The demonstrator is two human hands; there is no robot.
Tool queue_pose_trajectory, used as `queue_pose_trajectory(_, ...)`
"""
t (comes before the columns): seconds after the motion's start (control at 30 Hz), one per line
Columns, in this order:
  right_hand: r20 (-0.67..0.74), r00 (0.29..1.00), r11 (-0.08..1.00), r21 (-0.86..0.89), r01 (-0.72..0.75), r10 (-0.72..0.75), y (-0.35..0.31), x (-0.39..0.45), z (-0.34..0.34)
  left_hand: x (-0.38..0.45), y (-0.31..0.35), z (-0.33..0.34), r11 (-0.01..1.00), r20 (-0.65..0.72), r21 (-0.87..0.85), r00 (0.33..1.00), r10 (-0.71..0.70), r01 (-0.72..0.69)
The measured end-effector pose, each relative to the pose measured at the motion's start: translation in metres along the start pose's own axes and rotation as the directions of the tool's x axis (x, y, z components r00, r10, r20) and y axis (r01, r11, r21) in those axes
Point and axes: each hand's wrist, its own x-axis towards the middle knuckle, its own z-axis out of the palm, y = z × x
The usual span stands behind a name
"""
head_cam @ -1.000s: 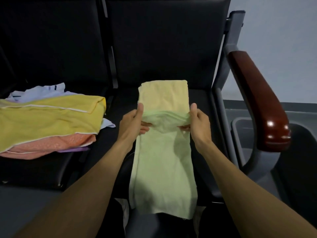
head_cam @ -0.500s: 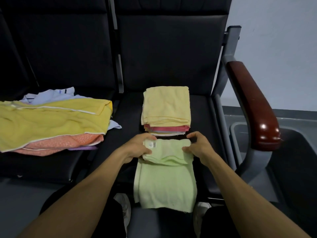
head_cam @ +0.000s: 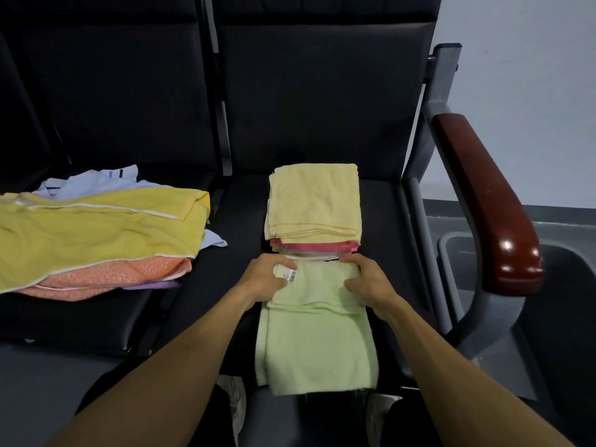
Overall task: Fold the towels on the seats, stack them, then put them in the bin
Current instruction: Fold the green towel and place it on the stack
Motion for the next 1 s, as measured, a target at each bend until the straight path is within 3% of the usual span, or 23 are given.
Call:
queue_pose_trajectory(0.23, 0.0, 1.0, 0.999, -0.027, 0.028, -0.028, -0.004, 0.03, -0.002, 0.035, 0.005, 0.016, 0.999, -0.071, -0.013, 0.997, -0.038, 0.037)
queue_pose_trajectory(0.47, -0.061, 0.998, 0.997, 0.075, 0.037, -0.033, -0.011, 0.054, 0.003, 0.055, 0.014, 0.013, 0.997, -0.065, -0.032, 0.995, -0.073, 0.071)
queue_pose_trajectory(0.57, 0.046, 0.998, 0.985, 0.17, 0.027, -0.035, -0.017, 0.048, -0.003, 0.048, 0.017, 0.003, 0.992, 0.045, -0.112, 0.997, -0.059, 0.063)
queue_pose_trajectory(0.7, 0.269, 0.963, 0.992, 0.121, -0.039, 0.005, -0.016, 0.035, -0.017, 0.032, 0.018, -0.015, 0.995, 0.238, -0.084, 0.971, -0.034, 0.055)
queue_pose_trajectory(0.77, 0.314, 0.949, 0.995, 0.084, -0.054, 0.025, -0.013, 0.028, -0.021, 0.026, 0.015, -0.021, 0.993, 0.322, -0.094, 0.946, -0.042, 0.076)
queue_pose_trajectory(0.87, 0.231, 0.973, 0.996, 0.091, -0.008, -0.014, -0.006, 0.024, -0.02, 0.026, 0.004, -0.021, 0.994, 0.303, -0.094, 0.953, -0.027, 0.057)
queue_pose_trajectory(1.0, 0.04, 0.996, 0.995, 0.055, 0.079, -0.081, 0.0, 0.028, -0.014, 0.036, -0.006, -0.013, 0.981, 0.092, -0.191, 0.995, 0.034, -0.015)
